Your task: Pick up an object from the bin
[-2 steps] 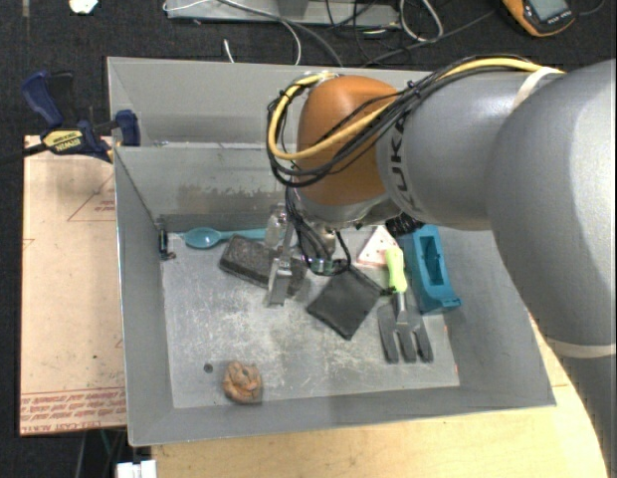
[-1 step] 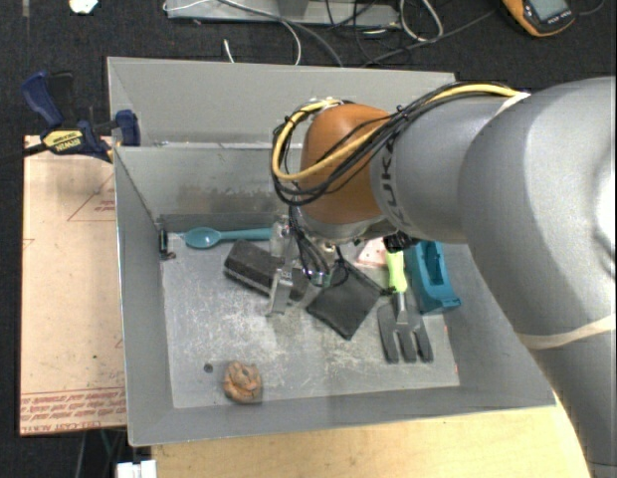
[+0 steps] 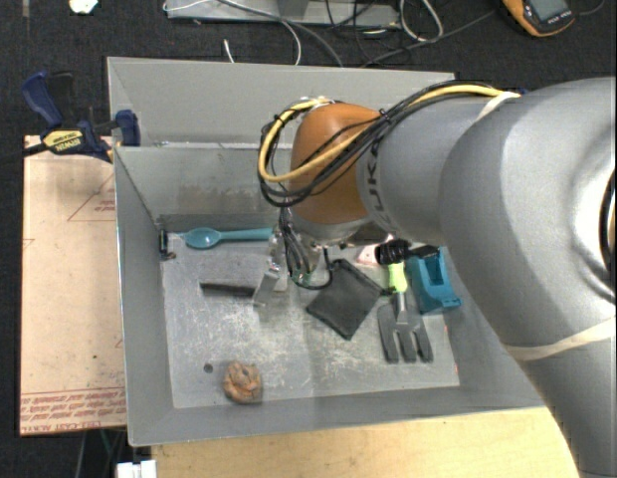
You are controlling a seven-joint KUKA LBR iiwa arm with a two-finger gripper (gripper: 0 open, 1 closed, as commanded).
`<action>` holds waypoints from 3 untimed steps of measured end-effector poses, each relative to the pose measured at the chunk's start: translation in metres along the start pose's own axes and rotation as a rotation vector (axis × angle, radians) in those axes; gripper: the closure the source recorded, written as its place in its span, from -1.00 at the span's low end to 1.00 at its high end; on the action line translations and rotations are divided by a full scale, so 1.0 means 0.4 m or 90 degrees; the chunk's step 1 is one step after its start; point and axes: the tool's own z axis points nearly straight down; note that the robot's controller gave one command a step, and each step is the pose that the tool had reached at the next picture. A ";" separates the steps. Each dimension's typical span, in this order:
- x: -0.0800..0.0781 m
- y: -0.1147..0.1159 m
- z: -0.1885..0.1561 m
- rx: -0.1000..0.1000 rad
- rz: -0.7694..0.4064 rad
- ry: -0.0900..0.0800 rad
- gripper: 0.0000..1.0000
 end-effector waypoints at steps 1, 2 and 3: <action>0.000 0.000 0.000 0.000 0.000 0.000 1.00; 0.003 -0.002 -0.024 0.001 0.000 0.002 1.00; 0.000 0.000 -0.068 -0.001 0.000 0.000 1.00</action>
Offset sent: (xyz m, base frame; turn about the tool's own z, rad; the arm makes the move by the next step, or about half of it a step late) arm -0.0002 -0.0001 0.0386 0.0003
